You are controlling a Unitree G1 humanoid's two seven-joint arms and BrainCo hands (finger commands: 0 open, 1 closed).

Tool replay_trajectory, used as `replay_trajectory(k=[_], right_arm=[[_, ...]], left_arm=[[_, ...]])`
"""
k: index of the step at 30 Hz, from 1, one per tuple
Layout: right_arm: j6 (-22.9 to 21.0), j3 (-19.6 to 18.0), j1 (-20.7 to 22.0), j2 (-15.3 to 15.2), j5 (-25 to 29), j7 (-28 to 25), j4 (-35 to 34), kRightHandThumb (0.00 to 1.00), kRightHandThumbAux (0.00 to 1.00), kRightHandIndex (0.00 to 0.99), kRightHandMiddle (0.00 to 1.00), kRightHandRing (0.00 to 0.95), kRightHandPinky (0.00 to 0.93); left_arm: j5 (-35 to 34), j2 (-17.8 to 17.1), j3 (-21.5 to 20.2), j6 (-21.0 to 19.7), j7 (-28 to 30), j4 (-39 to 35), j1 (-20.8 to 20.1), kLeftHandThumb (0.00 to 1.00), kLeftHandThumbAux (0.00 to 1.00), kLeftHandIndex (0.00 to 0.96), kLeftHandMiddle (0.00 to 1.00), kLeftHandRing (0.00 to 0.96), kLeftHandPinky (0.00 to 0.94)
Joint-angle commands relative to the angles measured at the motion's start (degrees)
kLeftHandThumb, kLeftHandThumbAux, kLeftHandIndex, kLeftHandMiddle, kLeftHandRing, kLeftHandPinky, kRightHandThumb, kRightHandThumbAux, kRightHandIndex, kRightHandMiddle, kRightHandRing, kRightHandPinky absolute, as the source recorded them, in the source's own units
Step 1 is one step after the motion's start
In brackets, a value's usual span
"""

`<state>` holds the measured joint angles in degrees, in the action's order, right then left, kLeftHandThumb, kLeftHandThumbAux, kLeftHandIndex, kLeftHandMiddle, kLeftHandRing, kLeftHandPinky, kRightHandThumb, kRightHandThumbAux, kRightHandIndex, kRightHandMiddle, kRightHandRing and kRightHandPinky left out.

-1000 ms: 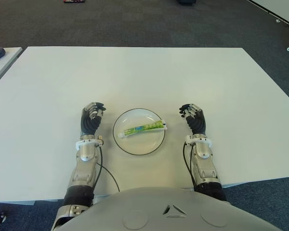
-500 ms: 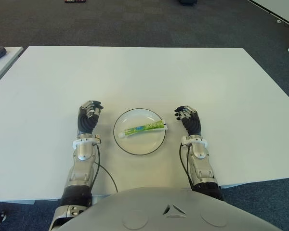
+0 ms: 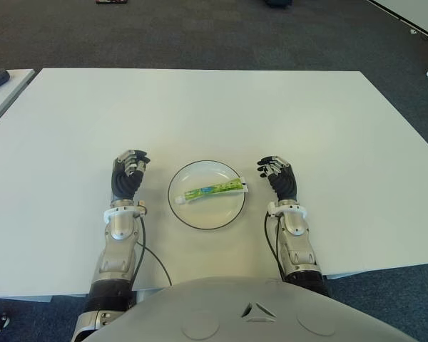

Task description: Put the toothpaste on the table into the plate.

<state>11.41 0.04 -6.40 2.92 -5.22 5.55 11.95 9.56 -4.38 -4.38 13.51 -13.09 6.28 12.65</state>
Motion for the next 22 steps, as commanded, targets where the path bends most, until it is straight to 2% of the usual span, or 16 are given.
replay_trajectory(k=[1, 22], right_arm=[[-0.8, 0.2, 0.0, 0.4, 0.2, 0.4, -0.4, 0.704, 0.729, 0.426, 0.466, 0.470, 0.486], [0.6, -0.3, 2.5, 0.6, 0.1, 1.9, 3.1, 0.705, 0.727, 0.427, 0.470, 0.468, 0.472]], left_arm=[[0.1, -0.1, 0.2, -1.2, 1.0, -1.0, 0.3, 0.703, 0.720, 0.424, 0.491, 0.484, 0.463], [-1.6, -0.5, 0.7, -2.9, 3.8, 1.8, -2.5, 0.702, 0.720, 0.424, 0.484, 0.483, 0.461]])
